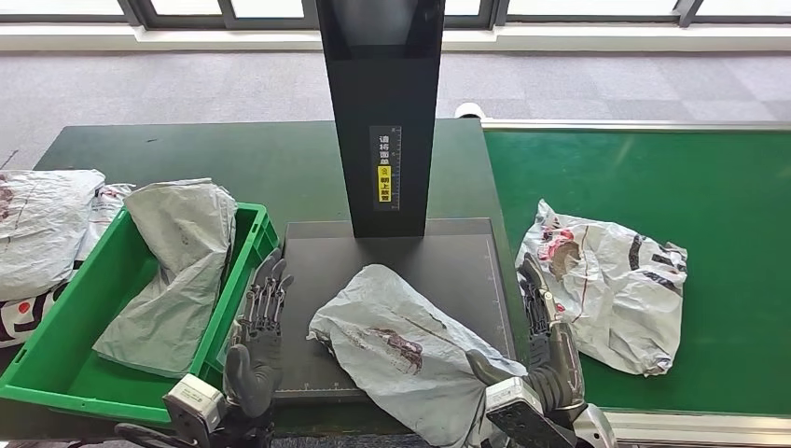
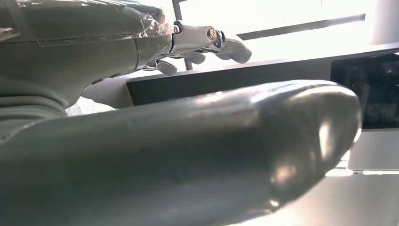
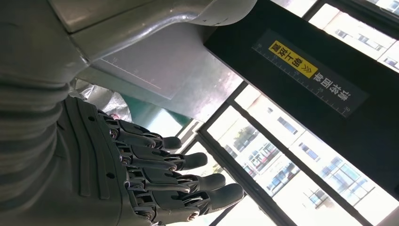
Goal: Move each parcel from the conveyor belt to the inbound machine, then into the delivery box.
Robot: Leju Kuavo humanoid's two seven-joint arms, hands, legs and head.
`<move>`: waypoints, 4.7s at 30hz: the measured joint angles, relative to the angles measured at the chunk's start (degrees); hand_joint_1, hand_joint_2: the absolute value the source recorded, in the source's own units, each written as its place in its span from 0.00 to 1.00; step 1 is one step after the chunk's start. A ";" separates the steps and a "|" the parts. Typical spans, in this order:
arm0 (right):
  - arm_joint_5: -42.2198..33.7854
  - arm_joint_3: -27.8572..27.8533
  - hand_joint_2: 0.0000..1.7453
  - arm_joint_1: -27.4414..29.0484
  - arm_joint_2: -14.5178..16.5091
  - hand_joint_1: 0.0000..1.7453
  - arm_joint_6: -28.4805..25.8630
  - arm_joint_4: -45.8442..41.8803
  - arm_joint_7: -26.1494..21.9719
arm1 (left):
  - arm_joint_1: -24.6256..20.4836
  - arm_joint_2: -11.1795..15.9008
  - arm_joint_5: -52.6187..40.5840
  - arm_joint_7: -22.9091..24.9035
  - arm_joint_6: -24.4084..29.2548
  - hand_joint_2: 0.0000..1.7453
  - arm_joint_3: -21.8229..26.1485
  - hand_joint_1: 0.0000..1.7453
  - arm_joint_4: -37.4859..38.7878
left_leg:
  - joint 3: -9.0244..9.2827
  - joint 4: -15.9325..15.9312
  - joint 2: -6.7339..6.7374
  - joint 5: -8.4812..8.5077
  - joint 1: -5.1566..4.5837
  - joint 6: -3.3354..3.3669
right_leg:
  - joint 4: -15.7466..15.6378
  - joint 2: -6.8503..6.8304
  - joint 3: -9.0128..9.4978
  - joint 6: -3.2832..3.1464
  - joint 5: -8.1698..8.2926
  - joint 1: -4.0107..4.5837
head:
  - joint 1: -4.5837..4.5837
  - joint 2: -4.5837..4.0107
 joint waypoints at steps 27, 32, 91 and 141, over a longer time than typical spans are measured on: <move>-13.29 -1.34 1.00 2.13 -0.08 0.00 3.55 -6.72 -17.00 | -3.18 2.05 -23.29 1.50 5.07 1.00 -4.11 0.00 7.58 | 0.01 0.00 0.00 -0.01 -0.01 0.00 | -0.01 0.00 -0.02 0.00 0.00 -0.01 | 0.00 0.00; -20.28 -1.29 1.00 2.07 -0.43 0.00 12.05 -8.67 -19.35 | -5.70 2.09 -32.27 4.52 6.64 1.00 -6.60 0.00 12.92 | 0.03 0.00 0.01 0.00 -0.01 0.00 | -0.01 0.00 0.00 0.01 0.02 -0.01 | 0.02 0.00; -19.20 0.17 1.00 -5.60 -0.50 0.00 14.40 -6.78 -19.39 | -20.36 -2.46 -36.54 2.81 6.80 1.00 -15.13 1.00 46.35 | 0.04 0.02 -0.02 0.03 -0.02 0.03 | 0.00 -0.01 0.07 0.04 0.05 -0.02 | 0.02 0.00; -19.26 -0.44 1.00 -0.03 -0.14 0.00 13.41 -7.73 -19.53 | -8.68 1.36 -21.94 -6.61 32.09 1.00 -6.88 1.00 17.39 | -0.04 0.01 -0.01 0.01 0.02 0.00 | 0.04 0.00 -0.02 0.00 0.02 0.02 | 0.03 0.00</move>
